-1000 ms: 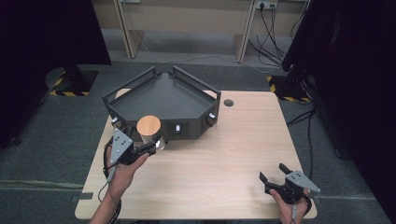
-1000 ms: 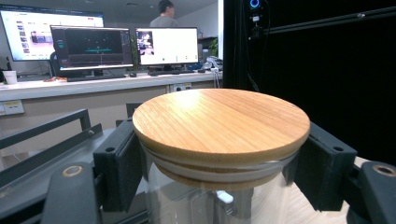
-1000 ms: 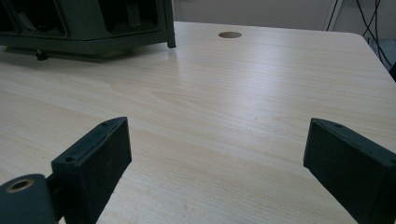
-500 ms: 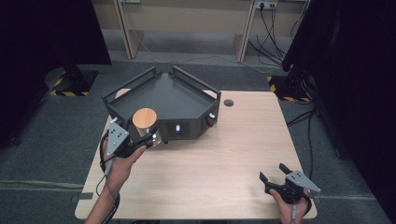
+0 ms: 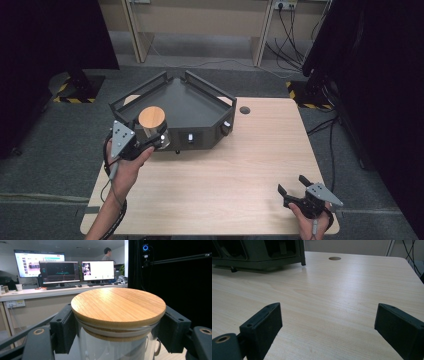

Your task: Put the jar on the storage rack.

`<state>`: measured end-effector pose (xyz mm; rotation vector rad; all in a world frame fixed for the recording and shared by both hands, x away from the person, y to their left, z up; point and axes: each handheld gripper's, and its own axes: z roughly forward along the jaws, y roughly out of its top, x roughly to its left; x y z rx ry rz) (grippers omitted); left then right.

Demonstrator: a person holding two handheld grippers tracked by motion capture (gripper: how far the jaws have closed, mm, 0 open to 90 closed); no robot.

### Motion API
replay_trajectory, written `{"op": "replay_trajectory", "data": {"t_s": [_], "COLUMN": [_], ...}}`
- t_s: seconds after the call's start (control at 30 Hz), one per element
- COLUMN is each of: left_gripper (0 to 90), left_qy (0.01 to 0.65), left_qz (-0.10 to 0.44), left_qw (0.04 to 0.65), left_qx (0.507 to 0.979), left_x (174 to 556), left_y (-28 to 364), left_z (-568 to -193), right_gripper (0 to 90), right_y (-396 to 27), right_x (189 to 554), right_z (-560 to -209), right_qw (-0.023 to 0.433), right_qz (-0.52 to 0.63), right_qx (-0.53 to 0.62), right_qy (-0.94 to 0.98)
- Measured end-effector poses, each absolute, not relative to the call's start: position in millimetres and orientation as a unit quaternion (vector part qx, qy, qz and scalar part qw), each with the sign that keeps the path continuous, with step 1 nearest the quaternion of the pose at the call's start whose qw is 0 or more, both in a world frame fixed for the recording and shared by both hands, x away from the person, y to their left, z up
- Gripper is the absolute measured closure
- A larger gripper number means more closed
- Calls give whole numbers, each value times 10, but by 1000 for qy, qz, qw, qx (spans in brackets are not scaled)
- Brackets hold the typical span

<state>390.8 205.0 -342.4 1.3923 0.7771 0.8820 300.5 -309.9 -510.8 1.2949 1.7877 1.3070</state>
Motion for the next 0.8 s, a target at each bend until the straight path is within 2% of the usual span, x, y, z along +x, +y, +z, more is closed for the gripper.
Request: {"op": "replay_trajectory", "data": {"t_s": [0.8], "left_gripper": [263], "left_qy": [342], "left_qz": [403], "left_qw": [607], "left_qx": [593], "left_x": [4167], "left_y": [2043], "left_z": [-3133], "right_gripper": [79], "right_y": [-3096], "right_x": [3007], "right_z": [-5108], "right_qw": [284], "right_qz": [488], "right_qx": [483], "right_qy": [670]}}
